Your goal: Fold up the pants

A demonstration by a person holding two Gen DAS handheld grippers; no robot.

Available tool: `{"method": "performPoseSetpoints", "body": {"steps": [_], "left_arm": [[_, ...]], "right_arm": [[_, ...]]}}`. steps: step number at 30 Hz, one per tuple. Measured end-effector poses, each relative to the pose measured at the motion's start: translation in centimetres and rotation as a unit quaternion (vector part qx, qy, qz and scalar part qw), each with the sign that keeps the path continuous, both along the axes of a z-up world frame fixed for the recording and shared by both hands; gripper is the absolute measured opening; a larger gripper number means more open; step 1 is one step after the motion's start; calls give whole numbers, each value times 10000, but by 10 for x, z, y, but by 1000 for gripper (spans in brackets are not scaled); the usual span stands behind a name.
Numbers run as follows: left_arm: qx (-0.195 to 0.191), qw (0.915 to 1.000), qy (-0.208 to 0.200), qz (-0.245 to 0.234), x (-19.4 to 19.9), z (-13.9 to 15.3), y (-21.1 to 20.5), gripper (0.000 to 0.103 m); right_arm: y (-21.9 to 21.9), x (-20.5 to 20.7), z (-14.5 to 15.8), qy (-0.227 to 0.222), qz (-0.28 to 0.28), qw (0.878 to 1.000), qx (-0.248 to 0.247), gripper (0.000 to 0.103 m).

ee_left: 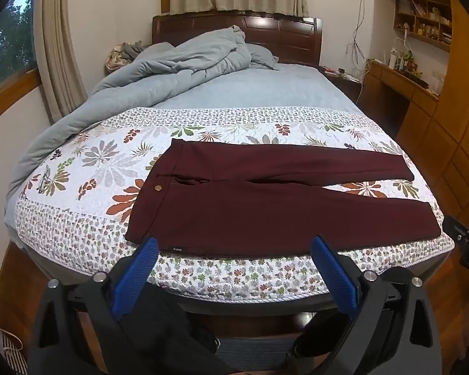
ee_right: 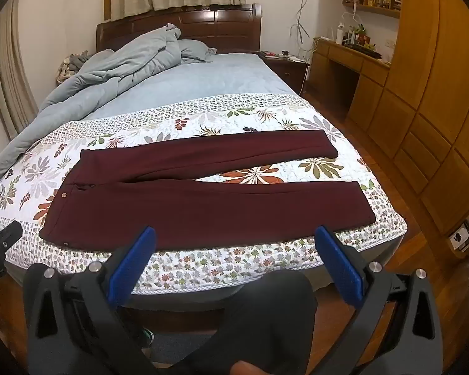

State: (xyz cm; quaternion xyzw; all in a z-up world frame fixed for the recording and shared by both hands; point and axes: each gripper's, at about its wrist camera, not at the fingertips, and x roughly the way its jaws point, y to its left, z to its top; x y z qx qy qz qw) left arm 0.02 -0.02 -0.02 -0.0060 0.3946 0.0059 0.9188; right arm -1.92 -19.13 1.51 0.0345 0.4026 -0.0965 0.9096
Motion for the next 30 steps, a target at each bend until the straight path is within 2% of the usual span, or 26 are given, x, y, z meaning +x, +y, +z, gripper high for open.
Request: {"method": "performPoseSetpoints", "body": {"steps": [30], "left_arm": [[-25, 10000, 28, 65, 2, -2, 2, 98]], "right_arm": [[-2, -1, -6, -48, 21, 10000, 71, 101]]}}
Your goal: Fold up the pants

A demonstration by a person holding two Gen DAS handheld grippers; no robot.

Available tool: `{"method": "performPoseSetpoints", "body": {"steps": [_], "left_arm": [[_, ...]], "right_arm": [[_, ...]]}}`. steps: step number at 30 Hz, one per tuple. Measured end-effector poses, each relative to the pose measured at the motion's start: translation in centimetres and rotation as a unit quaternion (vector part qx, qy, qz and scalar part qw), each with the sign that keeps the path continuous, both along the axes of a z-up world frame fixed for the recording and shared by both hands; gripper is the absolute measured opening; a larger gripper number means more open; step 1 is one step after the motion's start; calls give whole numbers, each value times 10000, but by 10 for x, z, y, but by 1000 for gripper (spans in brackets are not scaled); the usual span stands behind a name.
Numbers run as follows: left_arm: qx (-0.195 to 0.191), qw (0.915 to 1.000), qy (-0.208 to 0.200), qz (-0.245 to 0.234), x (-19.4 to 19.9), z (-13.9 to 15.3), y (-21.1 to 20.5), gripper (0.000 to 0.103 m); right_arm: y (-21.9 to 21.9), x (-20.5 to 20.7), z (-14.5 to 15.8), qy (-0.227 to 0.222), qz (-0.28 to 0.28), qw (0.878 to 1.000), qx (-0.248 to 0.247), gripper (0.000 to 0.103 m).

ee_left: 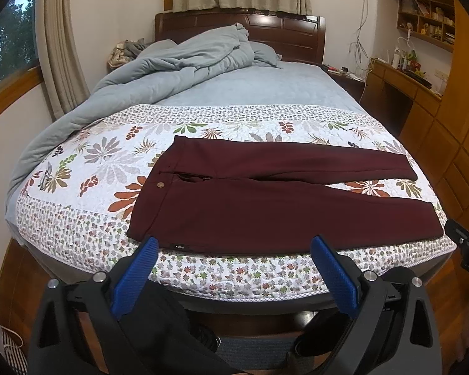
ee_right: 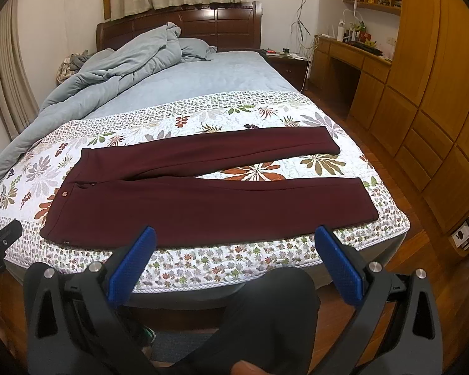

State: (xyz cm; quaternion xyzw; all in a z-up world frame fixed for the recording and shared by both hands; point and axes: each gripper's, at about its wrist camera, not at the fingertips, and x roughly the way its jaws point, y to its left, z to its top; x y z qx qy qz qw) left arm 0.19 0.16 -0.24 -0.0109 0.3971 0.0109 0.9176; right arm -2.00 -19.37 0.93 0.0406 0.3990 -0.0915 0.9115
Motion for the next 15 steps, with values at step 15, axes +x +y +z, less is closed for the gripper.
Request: {"method": "performPoseSetpoints", "body": {"steps": [15], "left_arm": [[-4, 10000, 9, 1, 1, -2, 0, 98]], "right_arm": [[0, 1, -4, 34, 3, 10000, 0, 101]]}}
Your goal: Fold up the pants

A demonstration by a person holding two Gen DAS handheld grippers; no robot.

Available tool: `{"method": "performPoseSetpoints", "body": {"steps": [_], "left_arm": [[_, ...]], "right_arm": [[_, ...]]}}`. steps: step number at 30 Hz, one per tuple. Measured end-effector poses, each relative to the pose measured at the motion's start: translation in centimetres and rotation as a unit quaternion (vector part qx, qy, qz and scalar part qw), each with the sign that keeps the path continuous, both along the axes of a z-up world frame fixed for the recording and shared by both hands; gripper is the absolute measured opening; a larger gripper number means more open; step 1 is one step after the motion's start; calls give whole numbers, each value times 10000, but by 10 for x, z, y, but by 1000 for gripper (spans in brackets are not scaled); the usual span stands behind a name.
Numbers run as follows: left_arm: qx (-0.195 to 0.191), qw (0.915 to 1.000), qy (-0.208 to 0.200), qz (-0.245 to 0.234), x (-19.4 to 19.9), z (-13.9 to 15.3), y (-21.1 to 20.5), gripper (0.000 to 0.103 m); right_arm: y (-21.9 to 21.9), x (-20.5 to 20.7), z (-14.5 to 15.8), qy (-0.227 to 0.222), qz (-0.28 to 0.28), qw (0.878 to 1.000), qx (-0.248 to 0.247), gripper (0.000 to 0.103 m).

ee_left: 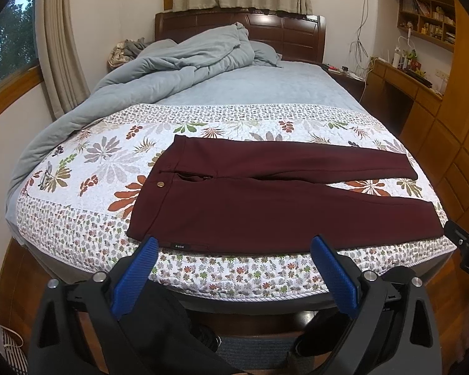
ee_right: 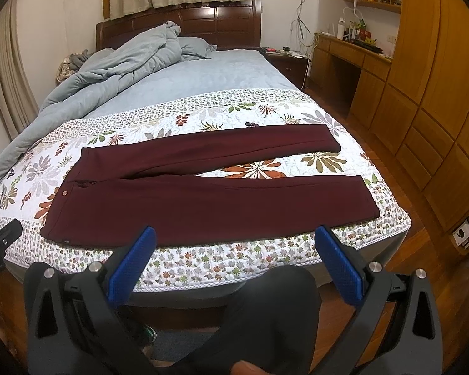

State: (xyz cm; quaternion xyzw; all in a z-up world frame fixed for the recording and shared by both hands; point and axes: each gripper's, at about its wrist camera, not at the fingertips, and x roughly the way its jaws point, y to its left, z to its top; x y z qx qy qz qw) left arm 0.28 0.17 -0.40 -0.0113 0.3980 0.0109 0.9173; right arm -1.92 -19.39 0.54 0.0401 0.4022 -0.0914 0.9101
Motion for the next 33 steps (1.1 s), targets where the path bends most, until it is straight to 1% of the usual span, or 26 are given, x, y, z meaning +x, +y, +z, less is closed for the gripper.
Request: {"method": "performPoseSetpoints", "body": {"steps": [33], "left_arm": [[27, 10000, 5, 3, 0, -2, -1, 98]], "right_arm": [[-2, 1, -2, 13, -39, 10000, 26, 101]]}}
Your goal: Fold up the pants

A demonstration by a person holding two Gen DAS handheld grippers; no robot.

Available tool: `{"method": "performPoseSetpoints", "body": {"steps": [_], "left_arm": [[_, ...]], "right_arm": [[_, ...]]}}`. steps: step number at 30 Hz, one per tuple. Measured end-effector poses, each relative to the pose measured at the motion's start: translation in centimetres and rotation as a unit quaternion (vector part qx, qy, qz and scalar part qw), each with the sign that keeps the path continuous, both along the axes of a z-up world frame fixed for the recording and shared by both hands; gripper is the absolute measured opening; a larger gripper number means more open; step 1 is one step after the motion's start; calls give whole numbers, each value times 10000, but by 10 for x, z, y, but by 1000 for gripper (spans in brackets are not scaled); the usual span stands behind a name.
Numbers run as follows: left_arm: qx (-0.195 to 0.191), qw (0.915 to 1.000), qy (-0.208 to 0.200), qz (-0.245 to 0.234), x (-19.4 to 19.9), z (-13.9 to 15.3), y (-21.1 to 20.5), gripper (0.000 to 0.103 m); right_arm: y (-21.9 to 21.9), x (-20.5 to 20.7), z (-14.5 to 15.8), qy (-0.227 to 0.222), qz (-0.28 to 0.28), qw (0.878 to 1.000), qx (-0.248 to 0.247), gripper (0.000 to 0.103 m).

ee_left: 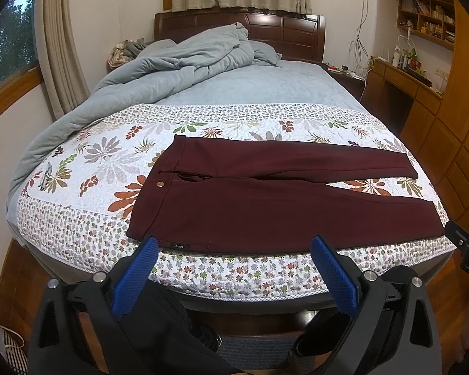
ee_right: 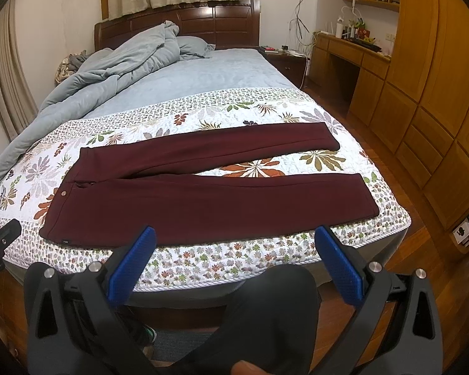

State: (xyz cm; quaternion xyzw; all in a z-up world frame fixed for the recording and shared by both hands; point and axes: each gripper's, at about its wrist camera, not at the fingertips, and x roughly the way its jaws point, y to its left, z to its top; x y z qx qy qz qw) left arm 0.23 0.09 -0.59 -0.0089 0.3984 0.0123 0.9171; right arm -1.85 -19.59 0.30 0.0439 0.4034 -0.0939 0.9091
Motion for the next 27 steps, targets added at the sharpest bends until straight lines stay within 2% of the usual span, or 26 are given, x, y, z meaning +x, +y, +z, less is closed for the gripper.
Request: {"method": "performPoseSetpoints", "body": {"steps": [18, 23, 25, 27], "left_arm": [[24, 10000, -7, -8, 1, 0, 1, 98], [104, 9998, 107, -134, 7, -7, -3, 98], [-10, 9994, 191, -277, 12, -11, -2, 98], [-311, 9977, 266, -541, 16, -16, 3, 98]], "right_arm": [[0, 2, -3, 16, 25, 10000, -6, 101], [0, 9, -6, 102, 19, 9999, -43, 101], [0, 12, -7, 104, 18, 9999, -79, 101], [0, 14, -8, 100, 9, 9999, -137, 101]]}}
